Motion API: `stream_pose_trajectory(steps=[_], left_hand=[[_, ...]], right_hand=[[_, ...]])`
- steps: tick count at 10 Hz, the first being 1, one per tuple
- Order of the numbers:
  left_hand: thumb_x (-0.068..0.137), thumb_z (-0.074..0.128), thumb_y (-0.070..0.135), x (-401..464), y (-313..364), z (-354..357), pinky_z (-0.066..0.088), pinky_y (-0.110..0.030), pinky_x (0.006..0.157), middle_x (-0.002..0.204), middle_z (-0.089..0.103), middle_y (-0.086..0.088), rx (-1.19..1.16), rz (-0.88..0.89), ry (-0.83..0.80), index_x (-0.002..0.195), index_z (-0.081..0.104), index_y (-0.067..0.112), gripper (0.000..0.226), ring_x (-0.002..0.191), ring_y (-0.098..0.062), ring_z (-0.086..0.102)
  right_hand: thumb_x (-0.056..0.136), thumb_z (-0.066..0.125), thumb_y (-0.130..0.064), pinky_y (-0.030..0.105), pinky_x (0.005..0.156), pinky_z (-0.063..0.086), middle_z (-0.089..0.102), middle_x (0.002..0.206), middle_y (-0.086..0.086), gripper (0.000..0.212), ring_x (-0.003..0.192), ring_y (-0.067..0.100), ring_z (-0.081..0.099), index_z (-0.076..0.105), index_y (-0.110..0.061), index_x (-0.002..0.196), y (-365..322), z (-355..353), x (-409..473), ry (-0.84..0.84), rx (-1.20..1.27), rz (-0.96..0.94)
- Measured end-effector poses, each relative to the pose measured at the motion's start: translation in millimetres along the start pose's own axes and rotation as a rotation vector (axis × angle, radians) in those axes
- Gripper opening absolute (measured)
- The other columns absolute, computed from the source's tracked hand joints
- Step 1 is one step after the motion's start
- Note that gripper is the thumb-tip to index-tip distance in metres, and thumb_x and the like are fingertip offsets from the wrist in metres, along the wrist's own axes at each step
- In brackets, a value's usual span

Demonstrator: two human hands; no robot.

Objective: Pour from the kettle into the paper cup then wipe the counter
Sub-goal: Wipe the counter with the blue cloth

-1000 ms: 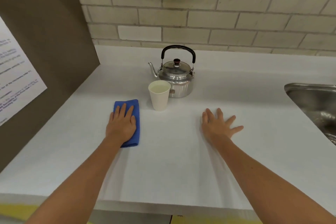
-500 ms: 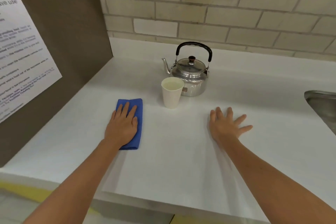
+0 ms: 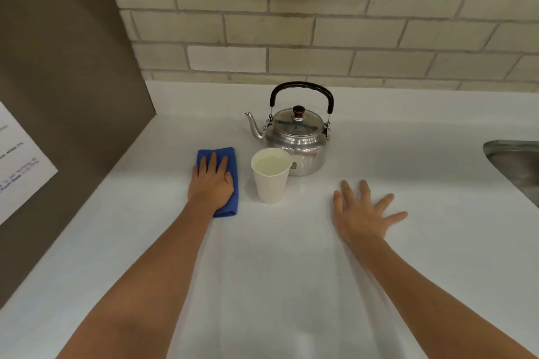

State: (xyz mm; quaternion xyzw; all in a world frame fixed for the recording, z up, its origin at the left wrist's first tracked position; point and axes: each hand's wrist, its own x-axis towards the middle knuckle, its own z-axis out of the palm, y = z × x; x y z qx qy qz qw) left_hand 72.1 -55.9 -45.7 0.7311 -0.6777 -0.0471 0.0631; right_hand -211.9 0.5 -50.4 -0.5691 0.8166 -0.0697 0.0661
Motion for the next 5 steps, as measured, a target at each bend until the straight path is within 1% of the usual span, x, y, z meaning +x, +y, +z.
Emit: stream_pose_trajectory(steps=[1,2,3,4,5], left_hand=[[0.098,0.016,0.031,17,5,0,0.003,-0.044,0.119,0.159,0.002,-0.010,-0.028,0.025,-0.049,0.147,0.005,0.018,0.052,0.145,-0.030,0.002],[0.098,0.016,0.031,22,5,0,0.002,-0.044,0.118,0.159,0.001,-0.010,-0.030,0.050,-0.059,0.147,0.005,0.017,0.052,0.145,-0.030,0.001],[0.098,0.016,0.031,18,4,0,0.004,-0.044,0.118,0.159,0.002,-0.010,-0.021,0.066,-0.043,0.147,0.006,0.017,0.052,0.145,-0.030,0.002],[0.098,0.018,0.031,19,2,-4,0.005,-0.045,0.118,0.159,0.003,-0.010,-0.045,0.069,-0.076,0.147,0.007,0.017,0.052,0.145,-0.029,0.003],[0.098,0.021,0.028,13,4,-14,0.010,-0.048,0.116,0.158,0.011,-0.010,-0.133,0.034,-0.049,0.146,0.016,0.013,0.050,0.145,-0.027,0.008]], right_hand=[[0.093,0.012,-0.051,0.072,0.105,0.002,0.013,0.155,-0.006,0.049,0.137,0.050,0.000,0.015,-0.044,0.141,-2,-1,-1,0.008,-0.012,0.007],[0.093,0.014,-0.050,0.069,0.107,0.004,0.014,0.155,-0.006,0.049,0.136,0.050,0.002,0.016,-0.043,0.141,-2,-3,-2,0.018,-0.026,0.011],[0.094,0.015,-0.050,0.067,0.107,0.005,0.017,0.154,-0.005,0.048,0.136,0.051,0.004,0.019,-0.043,0.141,-4,-4,-4,0.017,-0.023,-0.001],[0.094,0.014,-0.050,0.066,0.107,0.006,0.017,0.154,-0.006,0.047,0.135,0.051,0.006,0.019,-0.043,0.140,-2,-9,-4,-0.018,-0.030,0.008],[0.094,0.015,-0.049,0.065,0.108,0.006,0.014,0.155,-0.005,0.048,0.138,0.047,0.005,0.016,-0.042,0.142,-8,-19,-2,-0.043,0.015,0.015]])
